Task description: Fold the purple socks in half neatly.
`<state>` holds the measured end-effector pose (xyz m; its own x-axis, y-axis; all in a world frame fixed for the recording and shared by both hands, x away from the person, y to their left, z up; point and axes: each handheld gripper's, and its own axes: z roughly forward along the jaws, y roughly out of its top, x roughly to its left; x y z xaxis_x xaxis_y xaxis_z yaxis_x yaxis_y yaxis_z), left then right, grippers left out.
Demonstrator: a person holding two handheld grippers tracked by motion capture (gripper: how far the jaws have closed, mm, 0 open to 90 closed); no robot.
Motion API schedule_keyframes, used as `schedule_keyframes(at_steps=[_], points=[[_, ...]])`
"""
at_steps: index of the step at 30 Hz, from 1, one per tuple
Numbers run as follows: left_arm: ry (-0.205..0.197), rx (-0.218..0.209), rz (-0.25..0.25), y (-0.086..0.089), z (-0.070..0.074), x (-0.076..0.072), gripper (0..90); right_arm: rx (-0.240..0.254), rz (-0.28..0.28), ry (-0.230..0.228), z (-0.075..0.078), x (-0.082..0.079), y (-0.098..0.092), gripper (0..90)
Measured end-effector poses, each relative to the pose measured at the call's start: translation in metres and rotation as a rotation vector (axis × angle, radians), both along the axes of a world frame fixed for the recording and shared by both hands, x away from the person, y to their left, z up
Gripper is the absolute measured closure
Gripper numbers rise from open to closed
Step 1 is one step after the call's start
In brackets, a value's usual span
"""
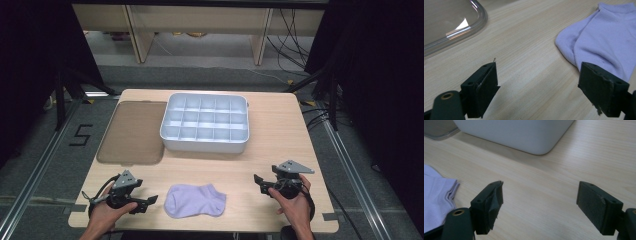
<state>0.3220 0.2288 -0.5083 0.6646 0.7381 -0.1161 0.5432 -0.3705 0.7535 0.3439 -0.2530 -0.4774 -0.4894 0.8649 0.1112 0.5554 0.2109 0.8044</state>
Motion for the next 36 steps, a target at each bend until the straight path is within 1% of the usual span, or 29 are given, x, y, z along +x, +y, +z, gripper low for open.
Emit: schedule_keyframes(at_steps=[3, 4, 5, 6, 7, 8, 9, 10, 11, 13, 14, 15, 16, 17, 18, 19, 21, 22, 23, 25, 26, 28, 29, 31, 32, 33, 34, 35, 36], points=[[0.007, 0.004, -0.005, 0.0, 0.0, 0.0, 15.2, -0.009, 0.004, -0.008, 0.0, 0.0, 0.005, 26.2], [0.006, 0.005, -0.006, 0.0, 0.0, 0.0, 15.2, -0.022, 0.005, -0.007, 0.001, 0.0, 0.006, 26.1], [0.006, 0.005, -0.006, 0.0, 0.0, 0.0, 15.2, 0.009, -0.014, 0.013, 0.0, -0.003, 0.011, 26.1], [0.005, 0.004, -0.006, 0.0, 0.0, 0.0, 15.2, 0.009, -0.014, 0.013, 0.0, -0.003, 0.011, 26.1], [0.004, 0.005, -0.007, 0.0, 0.0, 0.0, 15.1, -0.015, 0.023, 0.002, 0.001, -0.002, 0.012, 27.5], [0.007, 0.005, -0.004, 0.0, 0.0, 0.0, 15.2, -0.014, 0.036, 0.015, 0.002, -0.002, 0.014, 28.6], [0.005, 0.007, 0.003, -0.001, -0.001, 0.0, 15.2, -0.01, 0.047, 0.001, 0.001, -0.002, 0.016, 28.9], [0.011, -0.007, 0.006, -0.002, -0.001, 0.0, 15.2, -0.014, 0.053, 0.009, 0.002, -0.003, 0.018, 29.9], [0.007, -0.001, 0.001, -0.001, -0.001, 0.0, 15.2, -0.019, 0.069, 0.008, 0.003, -0.004, 0.021, 32.6], [0.007, -0.002, 0.009, -0.001, -0.001, 0.0, 15.4, -0.02, 0.108, -0.012, 0.005, -0.005, 0.026, 38.2], [0.0, 0.007, -0.005, -0.001, 0.0, 0.0, 15.4, -0.019, 0.121, -0.009, 0.007, -0.007, 0.03, 41.4], [0.001, 0.007, -0.005, 0.0, 0.0, 0.0, 15.4, 0.009, 0.122, 0.002, 0.008, -0.01, 0.035, 45.1], [0.004, 0.009, -0.008, 0.0, 0.001, 0.0, 15.4, 0.0, 0.158, -0.01, 0.01, -0.01, 0.037, 47.0], [-0.001, 0.007, -0.004, 0.0, 0.001, 0.0, 15.5, 0.021, 0.174, -0.016, 0.011, -0.011, 0.042, 49.9], [-0.001, 0.005, -0.002, 0.0, 0.001, 0.0, 15.4, 0.025, 0.193, -0.015, 0.013, -0.013, 0.047, 54.9], [-0.002, 0.005, -0.003, 0.0, 0.001, 0.0, 15.4, 0.042, 0.216, -0.027, 0.013, -0.014, 0.053, 58.3], [-0.004, -0.004, 0.001, -0.001, 0.001, -0.001, 15.4, 0.033, 0.251, -0.014, 0.015, -0.018, 0.065, 66.5], [-0.002, 0.008, -0.007, 0.0, 0.001, 0.0, 15.4, 0.025, 0.285, -0.008, 0.015, -0.02, 0.071, 69.3], [-0.001, 0.008, -0.007, 0.0, 0.001, -0.001, 15.4, 0.018, 0.312, -0.007, 0.014, -0.021, 0.077, 72.3], [-0.005, -0.009, -0.001, -0.001, 0.001, -0.001, 15.4, 0.003, 0.352, -0.014, 0.013, -0.025, 0.089, 78.3], [-0.007, -0.01, 0.0, -0.001, 0.001, 0.0, 15.4, -0.011, 0.381, -0.022, 0.013, -0.026, 0.095, 80.8], [-0.005, -0.005, 0.002, 0.0, 0.001, 0.0, 15.4, -0.042, 0.437, -0.007, 0.01, -0.029, 0.107, 85.2], [-0.005, -0.005, 0.002, 0.0, 0.001, 0.0, 15.4, -0.042, 0.437, -0.007, 0.01, -0.029, 0.107, 85.2], [-0.002, -0.005, 0.008, -0.001, 0.001, -0.001, 15.4, -0.072, 0.477, -0.003, 0.005, -0.03, 0.119, 87.4], [-0.008, 0.004, -0.012, 0.0, 0.002, -0.001, 15.5, -0.112, 0.497, 0.022, 0.0, -0.03, 0.13, 87.8], [-0.005, 0.0, -0.008, 0.0, 0.002, -0.001, 15.6, -0.12, 0.509, 0.029, -0.003, -0.03, 0.136, 87.8], [-0.005, 0.0, -0.008, 0.0, 0.002, -0.001, 15.7, -0.12, 0.509, 0.029, -0.003, -0.03, 0.136, 87.8], [-0.004, 0.004, -0.011, 0.0, 0.002, -0.001, 15.7, -0.142, 0.542, 0.034, -0.006, -0.028, 0.144, 87.8], [-0.004, 0.002, -0.008, -0.001, 0.002, 0.0, 15.8, -0.151, 0.541, 0.046, -0.007, -0.027, 0.147, 87.7]])
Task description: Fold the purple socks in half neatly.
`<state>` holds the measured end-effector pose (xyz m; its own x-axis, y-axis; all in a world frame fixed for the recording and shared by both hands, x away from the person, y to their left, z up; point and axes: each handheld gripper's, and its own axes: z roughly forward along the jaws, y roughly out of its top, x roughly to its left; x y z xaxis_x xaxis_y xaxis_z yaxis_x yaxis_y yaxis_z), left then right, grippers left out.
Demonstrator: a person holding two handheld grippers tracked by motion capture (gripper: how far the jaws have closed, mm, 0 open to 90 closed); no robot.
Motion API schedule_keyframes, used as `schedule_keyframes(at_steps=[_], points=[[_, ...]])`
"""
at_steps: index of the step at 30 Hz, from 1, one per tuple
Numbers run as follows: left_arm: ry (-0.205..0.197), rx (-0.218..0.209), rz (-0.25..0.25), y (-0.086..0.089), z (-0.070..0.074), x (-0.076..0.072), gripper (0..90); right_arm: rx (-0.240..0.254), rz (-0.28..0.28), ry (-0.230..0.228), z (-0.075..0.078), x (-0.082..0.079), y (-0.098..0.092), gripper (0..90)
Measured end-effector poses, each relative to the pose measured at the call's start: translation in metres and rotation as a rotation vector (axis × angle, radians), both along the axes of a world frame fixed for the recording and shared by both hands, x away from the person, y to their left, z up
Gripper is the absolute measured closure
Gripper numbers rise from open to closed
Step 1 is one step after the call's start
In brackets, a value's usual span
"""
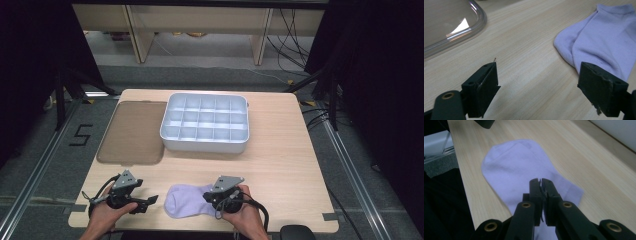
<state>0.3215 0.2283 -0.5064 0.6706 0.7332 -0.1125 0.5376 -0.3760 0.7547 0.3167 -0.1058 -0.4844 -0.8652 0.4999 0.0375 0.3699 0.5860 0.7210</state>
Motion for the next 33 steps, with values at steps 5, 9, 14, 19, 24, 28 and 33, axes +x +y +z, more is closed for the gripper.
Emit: schedule_keyframes(at_steps=[5, 9, 14, 19, 24, 28, 33], points=[[0.004, -0.01, 0.01, -0.002, -0.001, 0.0, 15.9, -0.024, 0.02, -0.012, -0.007, 0.006, 0.011, 87.6], [-0.002, -0.013, -0.003, -0.002, -0.001, 0.0, 16.0, -0.052, 0.046, 0.025, -0.012, 0.009, 0.019, 87.3], [0.0, -0.012, -0.005, -0.001, -0.001, -0.001, 16.1, -0.101, 0.056, 0.039, -0.018, 0.011, 0.02, 87.3], [-0.001, -0.022, -0.002, -0.002, 0.0, -0.002, 16.2, -0.103, 0.042, 0.058, -0.018, 0.011, 0.016, 87.3], [0.012, -0.032, -0.013, -0.006, -0.001, -0.003, 16.3, -0.131, 0.062, 0.043, -0.017, 0.015, 0.007, 87.4], [0.017, -0.033, -0.027, -0.008, -0.001, -0.003, 16.2, -0.137, 0.064, 0.042, -0.016, 0.018, 0.0, 87.4], [0.037, -0.034, -0.067, -0.017, 0.0, -0.005, 16.4, -0.139, 0.084, 0.033, -0.016, 0.023, -0.009, 87.0]])
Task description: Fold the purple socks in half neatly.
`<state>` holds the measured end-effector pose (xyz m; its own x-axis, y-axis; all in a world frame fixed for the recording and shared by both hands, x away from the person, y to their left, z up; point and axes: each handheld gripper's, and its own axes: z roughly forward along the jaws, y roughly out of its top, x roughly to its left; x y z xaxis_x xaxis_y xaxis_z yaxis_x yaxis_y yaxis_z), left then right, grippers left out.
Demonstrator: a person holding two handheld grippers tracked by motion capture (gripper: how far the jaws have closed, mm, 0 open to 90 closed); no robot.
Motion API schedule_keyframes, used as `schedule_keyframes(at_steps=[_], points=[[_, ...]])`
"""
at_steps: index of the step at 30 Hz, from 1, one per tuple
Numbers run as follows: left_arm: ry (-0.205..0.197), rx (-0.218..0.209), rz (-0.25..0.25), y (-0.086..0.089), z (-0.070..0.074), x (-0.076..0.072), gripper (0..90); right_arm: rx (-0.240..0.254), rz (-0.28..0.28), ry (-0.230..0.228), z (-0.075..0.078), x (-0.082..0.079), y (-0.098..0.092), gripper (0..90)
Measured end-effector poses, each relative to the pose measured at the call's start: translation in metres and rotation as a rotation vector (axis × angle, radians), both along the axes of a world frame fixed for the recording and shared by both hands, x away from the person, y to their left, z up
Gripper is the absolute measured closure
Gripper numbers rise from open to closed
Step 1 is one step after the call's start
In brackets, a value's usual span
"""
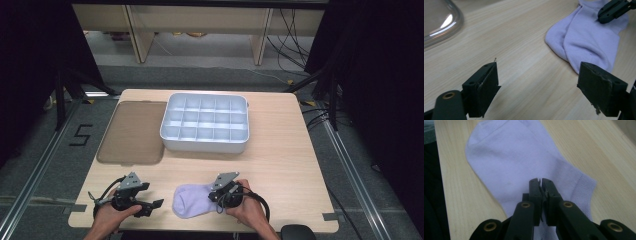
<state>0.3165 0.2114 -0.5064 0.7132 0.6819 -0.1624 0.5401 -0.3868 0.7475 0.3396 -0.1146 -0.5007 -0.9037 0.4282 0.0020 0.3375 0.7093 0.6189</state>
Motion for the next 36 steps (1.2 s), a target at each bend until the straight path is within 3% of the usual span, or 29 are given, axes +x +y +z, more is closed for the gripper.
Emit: schedule_keyframes(at_steps=[1, 5, 7, 9, 12, 13, 14, 16, 21, 26, 27, 33, 36], points=[[0.008, -0.029, 0.009, -0.006, -0.002, -0.001, 16.9, -0.006, -0.002, 0.001, 0.0, 0.0, -0.001, 86.8], [0.01, -0.03, -0.027, -0.018, -0.002, -0.002, 21.0, -0.004, 0.014, -0.007, 0.0, 0.003, -0.005, 86.6], [0.008, 0.003, -0.091, -0.027, -0.003, 0.001, 27.2, -0.002, 0.0, 0.0, 0.0, 0.003, -0.005, 86.2], [0.026, -0.012, -0.081, -0.033, -0.004, 0.0, 28.4, -0.001, 0.0, 0.002, 0.0, 0.003, -0.006, 86.1], [0.028, 0.011, -0.095, -0.04, -0.006, 0.003, 33.5, 0.002, 0.001, 0.008, 0.0, 0.004, -0.006, 85.8], [0.036, -0.001, -0.096, -0.043, -0.007, 0.003, 33.5, 0.002, 0.001, 0.008, 0.0, 0.004, -0.006, 85.8], [0.027, 0.018, -0.1, -0.043, -0.007, 0.004, 34.2, 0.004, -0.001, 0.006, 0.0, 0.004, -0.005, 85.8], [0.01, 0.007, -0.116, -0.049, -0.007, 0.006, 38.8, 0.004, -0.006, 0.003, 0.0, 0.004, -0.006, 85.5], [0.01, 0.021, -0.149, -0.06, -0.011, 0.007, 46.2, 0.001, -0.005, -0.002, 0.0, 0.003, -0.006, 85.4], [-0.019, 0.039, -0.167, -0.064, -0.011, 0.007, 54.7, 0.002, -0.011, -0.003, 0.0, 0.003, -0.006, 84.9], [-0.019, 0.044, -0.168, -0.064, -0.011, 0.007, 57.8, -0.012, -0.046, 0.017, 0.001, 0.001, -0.006, 84.7], [-0.004, 0.019, -0.159, -0.062, -0.012, 0.006, 74.5, -0.014, -0.056, 0.016, 0.001, 0.001, -0.005, 84.1], [-0.011, -0.002, -0.165, -0.063, -0.01, 0.005, 80.4, 0.001, -0.021, 0.007, 0.003, 0.001, -0.006, 84.1]])
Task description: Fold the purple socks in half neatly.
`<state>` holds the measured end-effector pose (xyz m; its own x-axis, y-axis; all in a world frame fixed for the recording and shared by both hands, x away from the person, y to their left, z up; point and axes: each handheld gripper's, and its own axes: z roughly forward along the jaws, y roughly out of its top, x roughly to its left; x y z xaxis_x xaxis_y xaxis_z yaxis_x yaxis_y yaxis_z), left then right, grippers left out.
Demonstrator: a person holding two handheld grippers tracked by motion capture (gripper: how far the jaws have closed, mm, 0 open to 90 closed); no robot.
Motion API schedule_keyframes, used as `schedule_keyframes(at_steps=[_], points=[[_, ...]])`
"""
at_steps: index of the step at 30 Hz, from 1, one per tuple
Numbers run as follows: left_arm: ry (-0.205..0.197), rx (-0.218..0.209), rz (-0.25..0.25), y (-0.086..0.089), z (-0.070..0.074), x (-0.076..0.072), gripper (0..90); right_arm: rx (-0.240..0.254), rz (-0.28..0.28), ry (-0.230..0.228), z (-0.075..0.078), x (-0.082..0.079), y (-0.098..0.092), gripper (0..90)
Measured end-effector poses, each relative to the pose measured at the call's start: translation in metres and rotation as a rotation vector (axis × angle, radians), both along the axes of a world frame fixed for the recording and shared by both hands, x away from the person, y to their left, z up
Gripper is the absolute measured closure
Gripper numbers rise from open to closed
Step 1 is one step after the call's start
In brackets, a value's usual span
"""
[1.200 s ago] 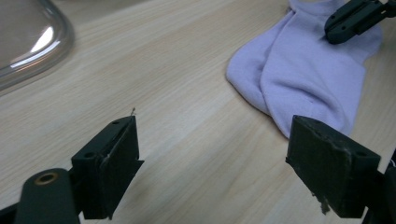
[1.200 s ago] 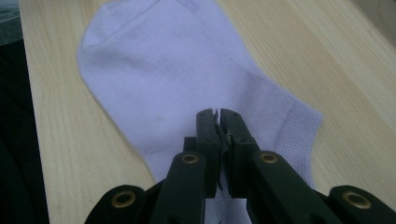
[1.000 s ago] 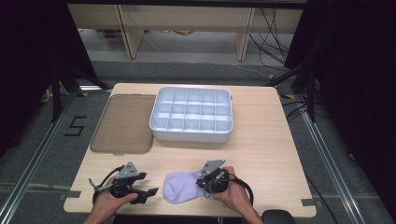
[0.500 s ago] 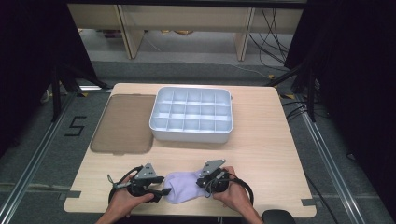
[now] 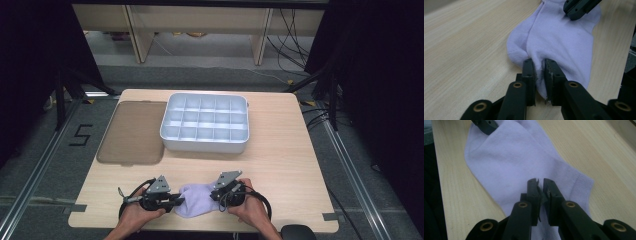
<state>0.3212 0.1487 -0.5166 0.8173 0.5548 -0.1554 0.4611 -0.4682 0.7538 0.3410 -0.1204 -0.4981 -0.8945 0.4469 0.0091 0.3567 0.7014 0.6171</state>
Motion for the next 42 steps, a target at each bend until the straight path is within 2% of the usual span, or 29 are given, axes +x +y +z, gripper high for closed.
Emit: schedule_keyframes(at_steps=[1, 2, 4, 5, 7, 8, 9, 10, 11, 12, 13, 15, 16, 17, 18, 22, 23, 26, 28, 30, 31, 34, 36, 37, 38, 41, 42], points=[[0.014, -0.016, 0.005, 0.001, 0.002, -0.001, 82.3, 0.015, 0.011, -0.02, 0.001, 0.0, -0.001, 84.1], [0.014, -0.016, 0.005, 0.001, 0.002, -0.001, 82.6, 0.015, 0.011, -0.02, 0.001, 0.0, -0.001, 84.1], [0.005, -0.008, -0.001, 0.003, 0.005, -0.002, 82.9, 0.017, -0.025, -0.009, 0.004, -0.002, -0.003, 84.2], [0.002, -0.009, -0.005, 0.004, 0.008, -0.001, 83.3, 0.029, -0.007, -0.022, 0.005, -0.002, -0.006, 84.3], [0.003, -0.022, -0.014, 0.004, 0.009, -0.002, 83.3, 0.026, -0.011, -0.026, 0.006, -0.002, -0.007, 84.4], [0.009, -0.02, -0.015, 0.006, 0.01, -0.002, 83.3, 0.022, -0.043, -0.013, 0.007, -0.003, -0.009, 84.4], [0.012, -0.022, -0.01, 0.006, 0.011, -0.002, 83.3, 0.025, -0.047, -0.007, 0.007, -0.002, -0.01, 84.5], [0.008, -0.024, -0.015, 0.008, 0.013, -0.003, 83.3, 0.025, -0.048, 0.0, 0.006, -0.002, -0.012, 84.7], [0.018, -0.048, -0.004, 0.008, 0.016, -0.005, 83.3, 0.014, -0.03, 0.001, 0.006, -0.001, -0.011, 84.7], [0.018, -0.048, -0.004, 0.008, 0.016, -0.005, 83.3, 0.014, -0.03, 0.001, 0.006, -0.001, -0.011, 84.7], [0.015, -0.052, -0.018, 0.011, 0.019, -0.005, 83.3, 0.015, -0.012, -0.003, 0.003, -0.002, -0.006, 84.7], [0.017, -0.061, -0.016, 0.012, 0.02, -0.006, 83.3, 0.007, -0.006, 0.008, 0.001, -0.003, -0.002, 84.8], [0.016, -0.084, -0.017, 0.011, 0.021, -0.007, 83.3, 0.0, -0.007, 0.021, -0.001, -0.004, 0.002, 84.8], [0.017, -0.081, -0.015, 0.012, 0.023, -0.008, 83.4, -0.005, 0.019, 0.009, -0.002, -0.004, 0.006, 85.0], [0.023, -0.102, -0.02, 0.014, 0.025, -0.01, 83.6, -0.01, 0.026, 0.01, -0.002, -0.006, 0.012, 85.0], [0.03, -0.114, -0.019, 0.016, 0.031, -0.013, 83.8, -0.003, 0.038, 0.013, -0.002, -0.008, 0.02, 85.1], [0.032, -0.131, -0.022, 0.016, 0.032, -0.013, 83.8, 0.003, 0.05, 0.012, -0.003, -0.008, 0.022, 85.0], [0.041, -0.14, -0.021, 0.016, 0.036, -0.015, 83.9, 0.008, 0.069, -0.004, -0.004, -0.011, 0.029, 84.7], [0.034, -0.146, -0.029, 0.015, 0.038, -0.015, 83.9, 0.008, 0.062, 0.003, -0.003, -0.012, 0.032, 83.5], [0.042, -0.159, -0.03, 0.015, 0.039, -0.016, 83.8, 0.031, 0.047, 0.002, 0.002, -0.015, 0.033, 83.9], [0.035, -0.167, -0.021, 0.014, 0.039, -0.016, 83.9, 0.025, 0.069, -0.014, 0.002, -0.013, 0.034, 84.2], [0.049, -0.17, -0.037, 0.014, 0.041, -0.016, 83.9, 0.016, 0.077, 0.001, 0.001, -0.013, 0.038, 84.4], [0.044, -0.164, -0.041, 0.014, 0.042, -0.016, 83.9, 0.01, 0.084, 0.003, -0.003, -0.01, 0.043, 84.8], [0.039, -0.175, -0.04, 0.014, 0.042, -0.017, 83.9, 0.002, 0.099, -0.013, -0.004, -0.008, 0.046, 84.9], [0.043, -0.171, -0.037, 0.014, 0.044, -0.017, 83.9, 0.021, 0.088, 0.021, -0.004, -0.008, 0.048, 85.1], [0.043, -0.187, -0.027, 0.014, 0.045, -0.017, 83.9, 0.016, 0.106, 0.008, -0.005, -0.004, 0.055, 85.4], [0.041, -0.19, -0.03, 0.014, 0.046, -0.016, 83.9, 0.023, 0.108, 0.029, -0.005, -0.004, 0.058, 85.4]])
